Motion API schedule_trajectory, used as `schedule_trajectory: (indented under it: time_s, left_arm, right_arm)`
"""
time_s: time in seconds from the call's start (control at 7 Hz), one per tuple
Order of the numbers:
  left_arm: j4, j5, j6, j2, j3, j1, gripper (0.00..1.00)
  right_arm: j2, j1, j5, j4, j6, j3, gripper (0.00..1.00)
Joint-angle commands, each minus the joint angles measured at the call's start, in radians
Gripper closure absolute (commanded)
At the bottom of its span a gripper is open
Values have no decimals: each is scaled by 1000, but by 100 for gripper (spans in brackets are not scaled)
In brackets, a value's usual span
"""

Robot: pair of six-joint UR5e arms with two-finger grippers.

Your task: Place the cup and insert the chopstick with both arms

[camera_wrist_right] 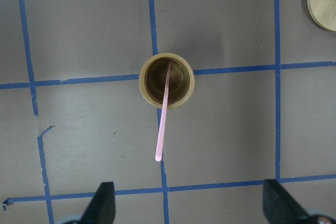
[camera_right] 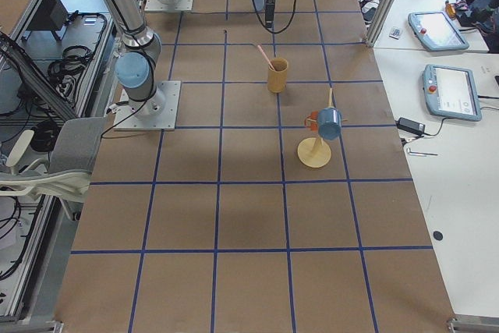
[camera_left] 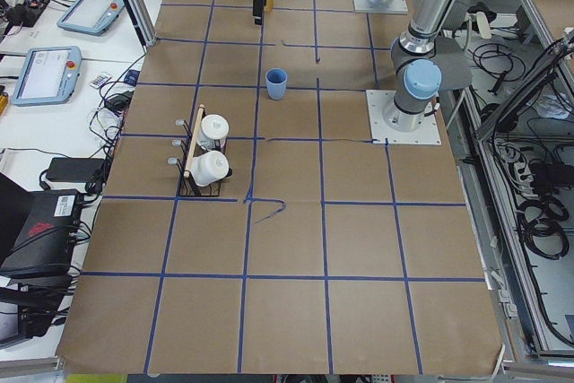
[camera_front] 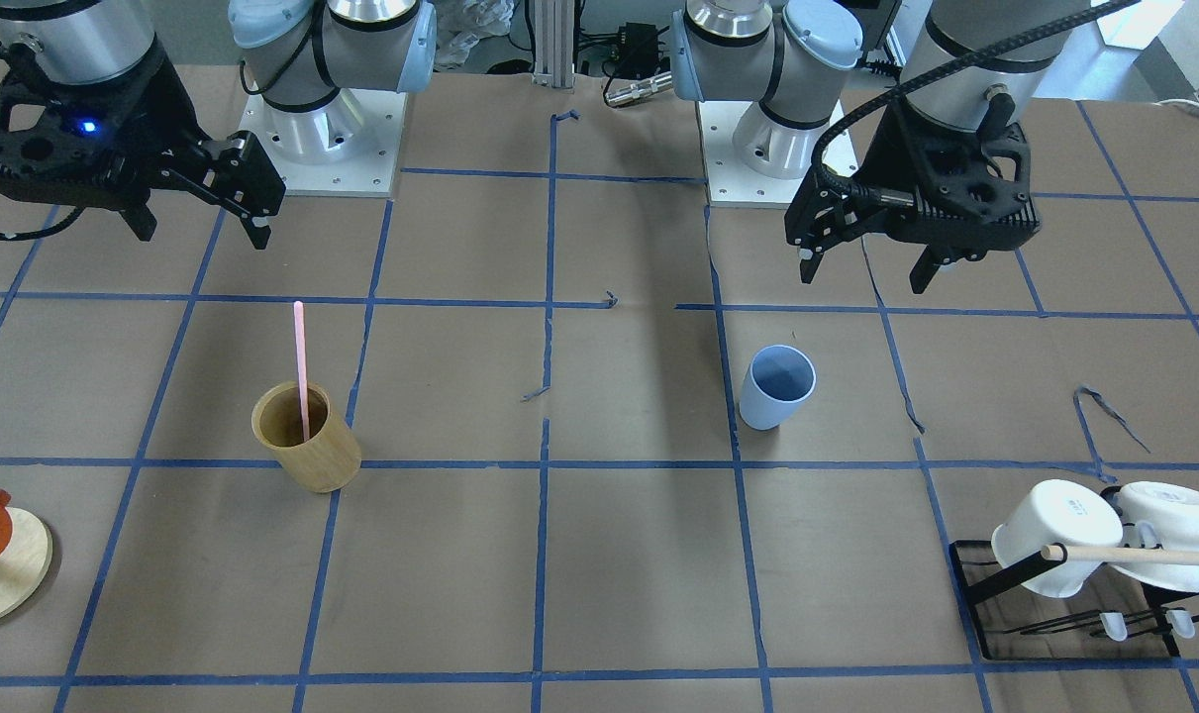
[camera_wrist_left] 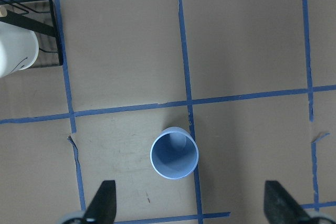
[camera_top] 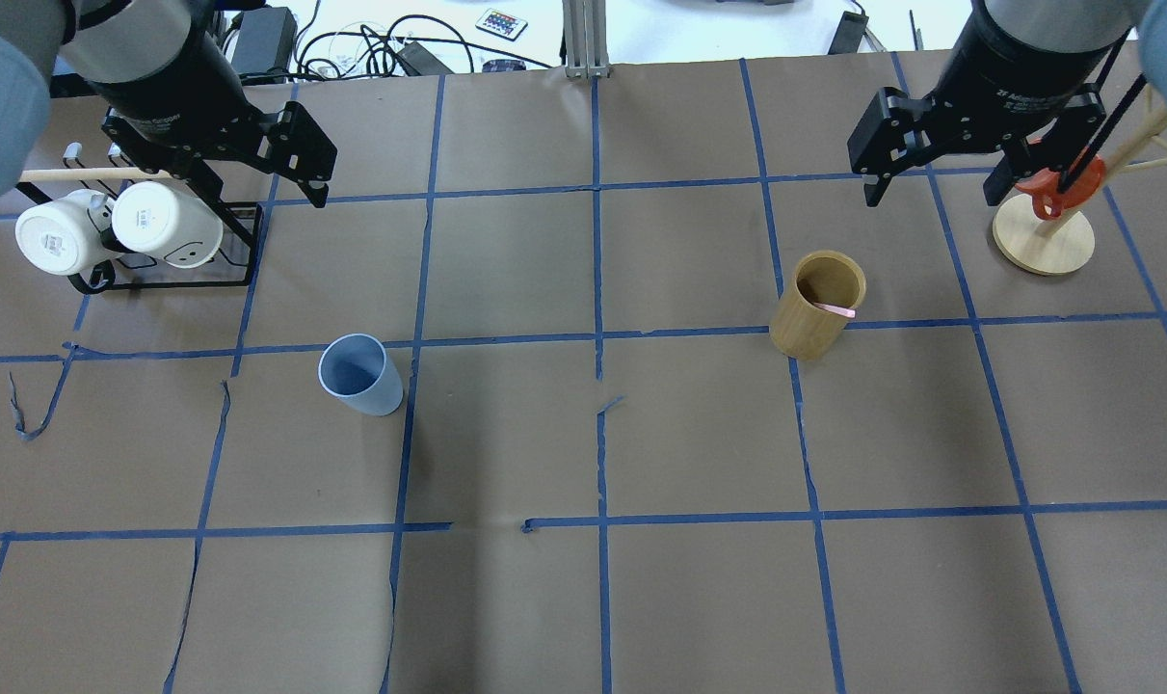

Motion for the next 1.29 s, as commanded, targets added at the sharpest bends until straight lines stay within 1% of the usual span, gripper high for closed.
schedule_trajectory:
  time_s: [0.0,1.14]
  left_arm:
    - [0,0,0,1,-2,0,0]
    - [0,-1,22,-2,-5,3,0]
  right_arm:
    - [-1,0,0,0,-1,0,0]
    - [-3,0,0,0,0,-2,0]
